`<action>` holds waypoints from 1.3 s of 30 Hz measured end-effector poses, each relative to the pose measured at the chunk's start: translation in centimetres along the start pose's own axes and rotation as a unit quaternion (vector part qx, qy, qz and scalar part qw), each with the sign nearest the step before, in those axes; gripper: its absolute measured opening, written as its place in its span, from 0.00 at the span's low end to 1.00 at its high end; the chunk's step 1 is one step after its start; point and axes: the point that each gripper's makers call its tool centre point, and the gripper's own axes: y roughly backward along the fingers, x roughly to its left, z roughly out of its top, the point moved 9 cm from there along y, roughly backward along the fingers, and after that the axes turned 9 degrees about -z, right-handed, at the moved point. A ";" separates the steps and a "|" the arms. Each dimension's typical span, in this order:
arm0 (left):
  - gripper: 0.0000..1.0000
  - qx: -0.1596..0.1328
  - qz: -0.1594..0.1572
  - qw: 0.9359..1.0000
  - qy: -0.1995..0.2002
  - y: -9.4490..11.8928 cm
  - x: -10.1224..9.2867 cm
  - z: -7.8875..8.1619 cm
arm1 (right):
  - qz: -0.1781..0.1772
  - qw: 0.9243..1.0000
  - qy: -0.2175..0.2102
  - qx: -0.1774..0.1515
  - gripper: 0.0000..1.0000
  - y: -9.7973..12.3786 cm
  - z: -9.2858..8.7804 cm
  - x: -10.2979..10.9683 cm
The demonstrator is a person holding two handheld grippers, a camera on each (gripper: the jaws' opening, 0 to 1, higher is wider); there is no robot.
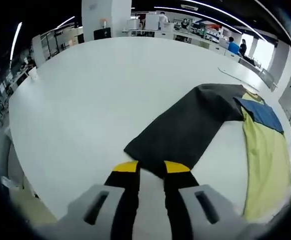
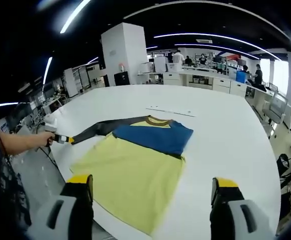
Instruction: Fold the garment on the visible template until the final outline fits inside the template.
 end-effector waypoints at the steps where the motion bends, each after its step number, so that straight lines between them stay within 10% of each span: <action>1: 0.13 -0.001 0.004 1.000 0.009 -0.1 0.0 0.1 | 0.000 1.000 -0.001 0.001 0.99 0.0 -0.1 0.0; 8: 0.01 -0.012 0.000 0.996 0.091 -0.2 -0.6 0.2 | -0.006 1.000 -0.001 0.011 0.99 0.1 -0.6 0.0; 39: 0.00 -0.016 0.013 0.993 -0.113 0.4 3.9 6.8 | 0.026 0.999 0.033 0.016 0.99 0.6 -0.5 0.7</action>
